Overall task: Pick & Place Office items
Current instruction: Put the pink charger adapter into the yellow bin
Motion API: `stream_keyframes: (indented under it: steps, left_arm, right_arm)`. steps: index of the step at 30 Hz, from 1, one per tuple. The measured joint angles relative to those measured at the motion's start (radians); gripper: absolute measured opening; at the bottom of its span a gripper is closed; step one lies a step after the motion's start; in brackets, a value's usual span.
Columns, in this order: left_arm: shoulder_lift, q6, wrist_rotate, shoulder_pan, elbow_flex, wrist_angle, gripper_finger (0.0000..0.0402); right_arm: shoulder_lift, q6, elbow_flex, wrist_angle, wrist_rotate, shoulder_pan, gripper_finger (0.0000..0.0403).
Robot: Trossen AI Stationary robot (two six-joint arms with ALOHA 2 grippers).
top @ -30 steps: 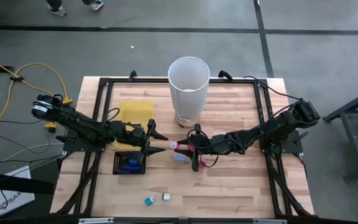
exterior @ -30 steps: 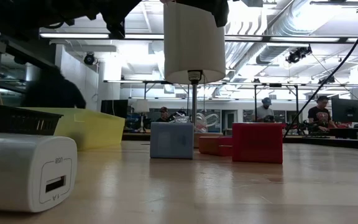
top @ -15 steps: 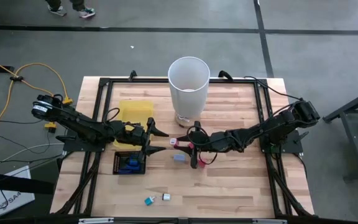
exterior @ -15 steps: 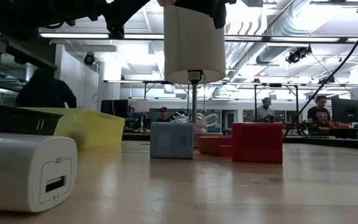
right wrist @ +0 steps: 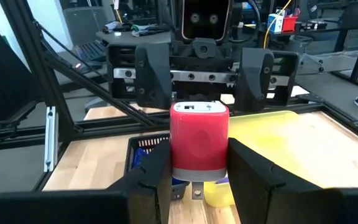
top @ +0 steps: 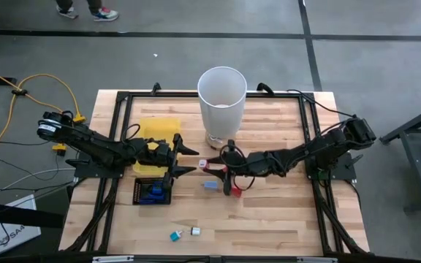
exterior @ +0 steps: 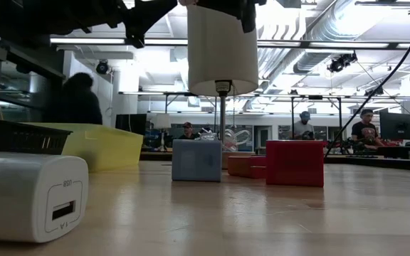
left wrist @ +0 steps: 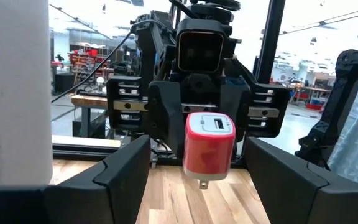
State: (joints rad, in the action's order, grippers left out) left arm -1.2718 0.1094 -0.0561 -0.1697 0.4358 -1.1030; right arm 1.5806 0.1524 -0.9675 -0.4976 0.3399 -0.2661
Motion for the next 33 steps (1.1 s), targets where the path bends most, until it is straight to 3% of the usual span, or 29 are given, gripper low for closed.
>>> stream_keyframes:
  steps: [13,26,33]
  left_arm:
    - [-0.001,0.019,0.02,0.015,0.004,-0.001,0.0254]
    - [-0.128,0.018,0.059,0.024,0.073,-0.017,0.0255]
    - [-0.13,0.018,0.063,0.024,0.073,-0.049,0.0255]
  right_arm:
    - [0.033,-0.012,0.001,-0.067,-0.037,0.023,0.0114]
    - [0.075,-0.024,-0.002,-0.13,-0.029,0.03,0.0114]
    - [0.074,-0.024,-0.002,-0.119,-0.025,0.029,0.0114]
